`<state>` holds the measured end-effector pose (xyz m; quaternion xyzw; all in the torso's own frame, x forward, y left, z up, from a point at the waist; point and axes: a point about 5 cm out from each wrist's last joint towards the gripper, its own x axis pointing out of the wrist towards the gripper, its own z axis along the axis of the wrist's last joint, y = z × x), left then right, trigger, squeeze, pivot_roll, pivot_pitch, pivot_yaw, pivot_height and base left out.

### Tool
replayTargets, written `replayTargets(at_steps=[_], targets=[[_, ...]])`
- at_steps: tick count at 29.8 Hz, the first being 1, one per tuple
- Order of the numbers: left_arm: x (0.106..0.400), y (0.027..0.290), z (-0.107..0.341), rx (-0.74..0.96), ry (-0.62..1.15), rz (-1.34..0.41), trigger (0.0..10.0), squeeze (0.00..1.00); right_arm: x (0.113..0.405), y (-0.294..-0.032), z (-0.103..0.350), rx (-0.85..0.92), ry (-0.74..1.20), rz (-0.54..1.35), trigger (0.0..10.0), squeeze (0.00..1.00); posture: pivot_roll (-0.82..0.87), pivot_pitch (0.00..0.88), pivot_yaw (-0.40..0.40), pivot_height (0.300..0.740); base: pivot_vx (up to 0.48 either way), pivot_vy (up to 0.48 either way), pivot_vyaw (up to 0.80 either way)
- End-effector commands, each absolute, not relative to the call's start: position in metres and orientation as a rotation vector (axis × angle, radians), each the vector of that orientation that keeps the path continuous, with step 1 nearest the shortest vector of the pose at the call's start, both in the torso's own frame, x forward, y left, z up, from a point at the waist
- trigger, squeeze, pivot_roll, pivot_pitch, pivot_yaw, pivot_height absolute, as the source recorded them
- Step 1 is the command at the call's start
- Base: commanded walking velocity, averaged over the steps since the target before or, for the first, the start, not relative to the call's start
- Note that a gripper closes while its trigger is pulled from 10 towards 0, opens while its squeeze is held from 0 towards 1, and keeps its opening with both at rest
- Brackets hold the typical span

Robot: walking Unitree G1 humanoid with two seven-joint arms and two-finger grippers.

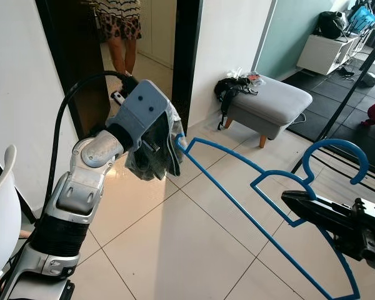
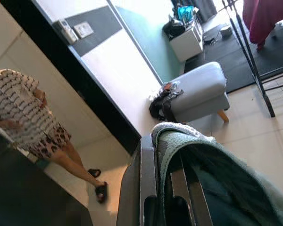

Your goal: Hang hanger

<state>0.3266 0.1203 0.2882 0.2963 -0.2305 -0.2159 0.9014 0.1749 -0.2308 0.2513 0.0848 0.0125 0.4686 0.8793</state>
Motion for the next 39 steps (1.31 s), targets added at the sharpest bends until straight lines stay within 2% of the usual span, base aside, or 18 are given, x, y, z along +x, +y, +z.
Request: replayTargets(at_steps=[1, 8, 9, 12, 13, 17, 18, 19, 39], targets=[[0.323, 0.121, 0.291, 0.64, -0.495, -0.473, 10.0, 0.0, 0.175, -0.232, 0.253, 0.171, 0.026, 0.979, 10.0, 0.0, -0.04, 0.061, -0.054, 0.74, 0.0, 0.0, 0.0], [0.318, 0.116, 0.292, 0.631, -0.517, -0.517, 10.0, 0.0, 0.179, -0.236, 0.255, 0.153, 0.005, 0.944, 10.0, 0.0, -0.04, 0.063, -0.054, 0.74, 0.0, 0.0, 0.0], [0.317, 0.115, 0.292, 0.634, -0.52, -0.528, 10.0, 0.0, 0.182, -0.237, 0.258, 0.164, -0.026, 0.93, 6.2, 0.0, -0.04, 0.063, -0.054, 0.74, 0.0, 0.0, 0.0], [0.316, 0.115, 0.291, 0.636, -0.521, -0.534, 10.0, 0.0, 0.184, -0.237, 0.26, 0.173, -0.047, 0.923, 6.2, 0.0, -0.04, 0.063, -0.054, 0.74, 0.0, 0.0, 0.0], [0.316, 0.116, 0.291, 0.646, -0.519, -0.535, 10.0, 0.0, 0.185, -0.237, 0.262, 0.186, -0.068, 0.927, 0.0, 0.0, -0.04, 0.063, -0.054, 0.74, 0.0, 0.0, 0.0], [0.317, 0.118, 0.291, 0.655, -0.516, -0.533, 10.0, 0.0, 0.184, -0.236, 0.263, 0.19, -0.077, 0.936, 0.0, 0.0, -0.04, 0.063, -0.054, 0.74, 0.0, 0.0, 0.0], [0.317, 0.119, 0.291, 0.661, -0.515, -0.529, 10.0, 0.0, 0.184, -0.236, 0.264, 0.183, -0.076, 0.936, 3.0, 0.0, -0.04, 0.064, -0.053, 0.74, 0.0, 0.0, 0.0], [0.317, 0.12, 0.291, 0.664, -0.515, -0.525, 10.0, 0.0, 0.184, -0.236, 0.263, 0.173, -0.065, 0.938, 10.0, 0.0, -0.04, 0.063, -0.055, 0.74, 0.0, 0.0, 0.0], [0.313, 0.109, 0.296, 0.614, -0.536, -0.554, 10.0, 0.0, 0.186, -0.228, 0.254, 0.154, -0.011, 0.956, 10.0, 0.0, -0.04, 0.063, -0.054, 0.74, 0.0, 0.0, 0.0]])
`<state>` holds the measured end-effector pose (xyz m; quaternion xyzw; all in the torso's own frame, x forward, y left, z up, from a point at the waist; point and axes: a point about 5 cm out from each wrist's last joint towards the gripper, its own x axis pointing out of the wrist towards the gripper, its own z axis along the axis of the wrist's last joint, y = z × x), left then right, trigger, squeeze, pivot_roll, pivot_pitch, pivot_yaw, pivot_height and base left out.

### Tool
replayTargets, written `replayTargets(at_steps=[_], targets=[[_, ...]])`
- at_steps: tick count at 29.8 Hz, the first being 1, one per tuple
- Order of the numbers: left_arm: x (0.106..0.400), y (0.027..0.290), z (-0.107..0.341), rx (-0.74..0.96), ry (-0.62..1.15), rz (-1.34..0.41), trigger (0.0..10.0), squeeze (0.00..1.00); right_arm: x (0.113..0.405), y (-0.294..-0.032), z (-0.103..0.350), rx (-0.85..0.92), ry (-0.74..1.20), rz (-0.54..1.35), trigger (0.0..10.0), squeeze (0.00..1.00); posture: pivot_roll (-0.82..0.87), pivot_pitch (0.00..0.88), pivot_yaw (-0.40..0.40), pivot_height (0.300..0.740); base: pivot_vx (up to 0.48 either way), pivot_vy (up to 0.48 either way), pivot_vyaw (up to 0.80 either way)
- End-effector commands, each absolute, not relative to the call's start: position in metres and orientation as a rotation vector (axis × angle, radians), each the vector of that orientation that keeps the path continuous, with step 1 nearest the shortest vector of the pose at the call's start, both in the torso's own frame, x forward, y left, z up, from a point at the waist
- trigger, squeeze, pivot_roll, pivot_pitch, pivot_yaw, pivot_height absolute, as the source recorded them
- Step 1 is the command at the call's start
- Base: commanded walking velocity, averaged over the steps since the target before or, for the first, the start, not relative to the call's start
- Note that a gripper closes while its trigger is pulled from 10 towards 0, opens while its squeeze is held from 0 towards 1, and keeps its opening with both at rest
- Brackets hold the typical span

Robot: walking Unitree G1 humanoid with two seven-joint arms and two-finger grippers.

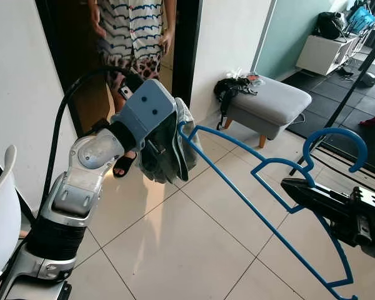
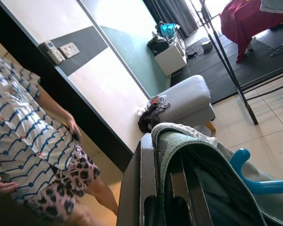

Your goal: Hang hanger

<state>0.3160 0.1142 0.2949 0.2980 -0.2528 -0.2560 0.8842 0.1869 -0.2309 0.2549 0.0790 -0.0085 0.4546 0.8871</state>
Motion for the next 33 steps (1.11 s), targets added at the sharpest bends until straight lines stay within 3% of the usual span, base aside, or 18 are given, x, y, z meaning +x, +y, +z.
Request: replayTargets(at_steps=[1, 22, 33], targets=[[0.313, 0.109, 0.296, 0.611, -0.537, -0.555, 10.0, 0.0, 0.186, -0.228, 0.254, 0.154, -0.011, 0.956, 10.0, 0.0, -0.04, 0.063, -0.054, 0.74, 0.0, 0.0, 0.0], [0.31, 0.101, 0.297, 0.58, -0.546, -0.571, 10.0, 0.0, 0.193, -0.227, 0.253, 0.122, -0.016, 0.92, 10.0, 0.0, -0.04, 0.058, -0.054, 0.74, 0.0, 0.0, 0.0], [0.302, 0.091, 0.301, 0.449, -0.547, -0.607, 10.0, 0.0, 0.205, -0.228, 0.249, 0.085, 0.006, 0.85, 10.0, 0.0, -0.03, 0.063, -0.061, 0.74, 0.0, 0.0, 0.0]])
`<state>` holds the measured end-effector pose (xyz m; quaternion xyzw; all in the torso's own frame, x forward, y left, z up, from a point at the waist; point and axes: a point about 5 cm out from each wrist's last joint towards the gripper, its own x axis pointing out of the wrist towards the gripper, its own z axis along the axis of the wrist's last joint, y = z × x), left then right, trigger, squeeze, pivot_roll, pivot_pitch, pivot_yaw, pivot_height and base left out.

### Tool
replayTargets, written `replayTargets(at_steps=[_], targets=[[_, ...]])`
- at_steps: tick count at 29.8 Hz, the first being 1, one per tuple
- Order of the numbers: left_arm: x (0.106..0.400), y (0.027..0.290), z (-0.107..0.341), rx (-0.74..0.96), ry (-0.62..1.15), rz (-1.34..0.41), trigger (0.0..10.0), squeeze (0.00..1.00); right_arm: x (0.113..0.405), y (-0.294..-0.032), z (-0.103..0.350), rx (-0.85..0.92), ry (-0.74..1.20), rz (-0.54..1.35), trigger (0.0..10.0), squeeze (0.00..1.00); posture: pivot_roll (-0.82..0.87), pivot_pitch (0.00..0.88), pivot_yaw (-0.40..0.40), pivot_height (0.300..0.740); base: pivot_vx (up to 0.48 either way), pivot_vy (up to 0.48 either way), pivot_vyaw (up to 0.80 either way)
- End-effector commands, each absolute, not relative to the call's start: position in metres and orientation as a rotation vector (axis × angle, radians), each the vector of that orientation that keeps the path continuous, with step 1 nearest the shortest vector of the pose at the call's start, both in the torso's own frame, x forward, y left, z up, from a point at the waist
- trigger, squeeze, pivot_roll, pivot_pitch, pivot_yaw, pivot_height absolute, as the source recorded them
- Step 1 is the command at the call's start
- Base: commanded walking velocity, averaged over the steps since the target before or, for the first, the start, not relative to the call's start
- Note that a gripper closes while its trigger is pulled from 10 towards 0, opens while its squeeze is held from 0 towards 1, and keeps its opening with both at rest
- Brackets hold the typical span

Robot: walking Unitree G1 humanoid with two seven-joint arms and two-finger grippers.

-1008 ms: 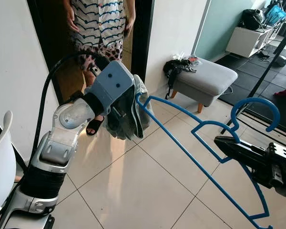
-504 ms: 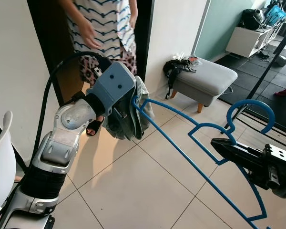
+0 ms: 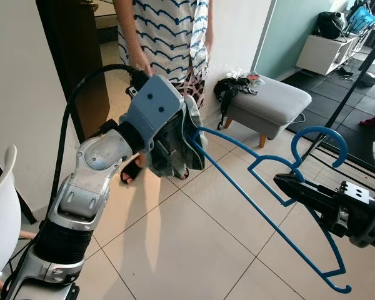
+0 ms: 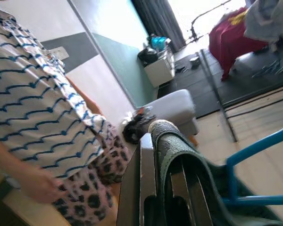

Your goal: Hang hanger

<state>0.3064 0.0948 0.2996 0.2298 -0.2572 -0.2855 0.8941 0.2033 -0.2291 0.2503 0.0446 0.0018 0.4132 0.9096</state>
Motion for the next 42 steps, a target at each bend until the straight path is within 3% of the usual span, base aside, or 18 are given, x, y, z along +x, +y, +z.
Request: replayTargets(at_steps=[1, 15, 19, 21, 27, 29, 39, 40, 42], targets=[[0.302, 0.09, 0.301, 0.438, -0.546, -0.611, 10.0, 0.0, 0.205, -0.227, 0.249, 0.086, 0.006, 0.849, 10.0, 0.0, -0.03, 0.063, -0.061, 0.74, 0.0, 0.0, 0.0], [0.296, 0.081, 0.307, 0.335, -0.565, -0.671, 10.0, 0.0, 0.208, -0.228, 0.244, 0.068, 0.025, 0.817, 10.0, 0.0, -0.04, 0.067, -0.059, 0.74, 0.0, 0.0, 0.0], [0.281, 0.082, 0.304, 0.175, -0.553, -0.817, 10.0, 0.0, 0.234, -0.244, 0.242, 0.12, -0.043, 0.558, 10.0, 0.0, -0.03, 0.07, -0.06, 0.74, 0.0, 0.0, 0.0], [0.279, 0.081, 0.301, 0.174, -0.544, -0.839, 10.0, 0.0, 0.237, -0.245, 0.242, 0.144, -0.06, 0.539, 10.0, 0.0, -0.02, 0.07, -0.062, 0.74, 0.0, 0.0, 0.0], [0.268, 0.067, 0.28, 0.212, -0.493, -0.958, 10.0, 0.0, 0.241, -0.229, 0.244, 0.279, -0.143, 0.592, 10.0, 0.0, -0.02, 0.071, -0.064, 0.74, 0.0, 0.0, 0.0], [0.264, 0.053, 0.262, 0.327, -0.462, -1.033, 10.0, 0.0, 0.244, -0.22, 0.249, 0.362, -0.204, 0.621, 10.0, 0.0, -0.02, 0.07, -0.065, 0.74, 0.0, 0.0, 0.0], [0.265, 0.034, 0.245, 0.528, -0.472, -1.06, 10.0, 0.0, 0.25, -0.206, 0.263, 0.502, -0.308, 0.667, 10.0, 0.0, -0.02, 0.068, -0.067, 0.74, 0.0, 0.0, 0.0], [0.266, 0.031, 0.241, 0.555, -0.47, -1.044, 10.0, 1.0, 0.25, -0.201, 0.265, 0.516, -0.321, 0.688, 10.0, 0.0, -0.03, 0.066, -0.064, 0.74, 0.0, 0.0, 0.0], [0.267, 0.03, 0.24, 0.561, -0.47, -1.039, 10.0, 1.0, 0.25, -0.2, 0.265, 0.522, -0.326, 0.695, 10.0, 0.0, -0.03, 0.066, -0.064, 0.74, 0.0, 0.0, 0.0]])
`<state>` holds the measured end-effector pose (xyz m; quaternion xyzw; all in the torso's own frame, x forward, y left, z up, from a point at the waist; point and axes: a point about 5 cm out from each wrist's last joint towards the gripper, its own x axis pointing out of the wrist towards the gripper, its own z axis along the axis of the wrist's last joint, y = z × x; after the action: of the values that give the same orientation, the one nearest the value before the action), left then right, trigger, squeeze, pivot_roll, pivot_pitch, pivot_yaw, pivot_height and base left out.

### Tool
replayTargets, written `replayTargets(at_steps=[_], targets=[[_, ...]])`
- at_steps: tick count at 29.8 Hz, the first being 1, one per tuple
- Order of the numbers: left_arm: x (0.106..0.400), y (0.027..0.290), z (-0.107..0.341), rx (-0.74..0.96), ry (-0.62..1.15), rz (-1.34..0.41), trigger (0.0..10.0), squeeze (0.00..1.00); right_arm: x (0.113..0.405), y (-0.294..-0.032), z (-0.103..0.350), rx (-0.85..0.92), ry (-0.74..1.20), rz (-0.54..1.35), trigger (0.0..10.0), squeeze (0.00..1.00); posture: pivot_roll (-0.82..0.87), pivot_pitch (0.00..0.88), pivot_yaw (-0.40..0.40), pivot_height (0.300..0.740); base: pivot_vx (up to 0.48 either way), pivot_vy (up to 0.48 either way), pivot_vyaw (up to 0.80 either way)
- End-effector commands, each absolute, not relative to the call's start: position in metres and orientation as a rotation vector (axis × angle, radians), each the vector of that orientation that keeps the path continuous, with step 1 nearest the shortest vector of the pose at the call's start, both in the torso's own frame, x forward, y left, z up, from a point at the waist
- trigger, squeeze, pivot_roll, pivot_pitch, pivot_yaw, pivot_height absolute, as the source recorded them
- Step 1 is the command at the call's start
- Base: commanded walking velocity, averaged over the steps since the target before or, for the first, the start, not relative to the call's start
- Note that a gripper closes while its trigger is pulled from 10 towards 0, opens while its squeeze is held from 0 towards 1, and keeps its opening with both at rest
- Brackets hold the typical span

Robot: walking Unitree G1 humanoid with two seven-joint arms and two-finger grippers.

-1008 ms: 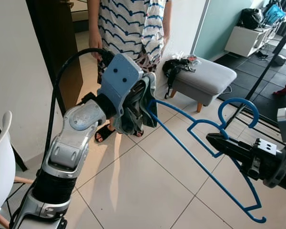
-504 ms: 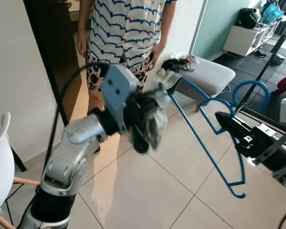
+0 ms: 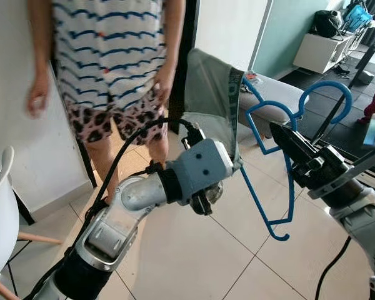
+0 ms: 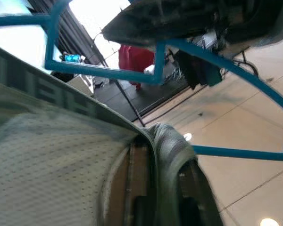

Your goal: Hang hanger

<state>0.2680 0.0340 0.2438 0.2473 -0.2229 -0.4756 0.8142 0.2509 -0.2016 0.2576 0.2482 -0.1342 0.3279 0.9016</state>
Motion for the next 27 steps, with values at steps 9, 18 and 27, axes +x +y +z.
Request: replayTargets(at_steps=[9, 18, 27], targets=[[0.277, 0.046, 0.24, 0.622, -0.466, -0.963, 10.0, 1.0, 0.243, -0.199, 0.276, 0.587, -0.406, 0.749, 10.0, 0.0, -0.03, 0.068, -0.06, 0.74, 0.0, 0.0, 0.0], [0.281, 0.068, 0.235, 0.693, -0.405, -0.949, 10.0, 1.0, 0.235, -0.197, 0.28, 0.59, -0.418, 0.828, 10.0, 0.0, -0.02, 0.064, -0.062, 0.74, 0.0, 0.0, 0.0], [0.274, 0.08, 0.229, 0.69, -0.339, -1.018, 10.0, 1.0, 0.233, -0.2, 0.28, 0.585, -0.419, 0.837, 10.0, 0.0, -0.01, 0.064, -0.063, 0.74, 0.0, 0.0, 0.0]])
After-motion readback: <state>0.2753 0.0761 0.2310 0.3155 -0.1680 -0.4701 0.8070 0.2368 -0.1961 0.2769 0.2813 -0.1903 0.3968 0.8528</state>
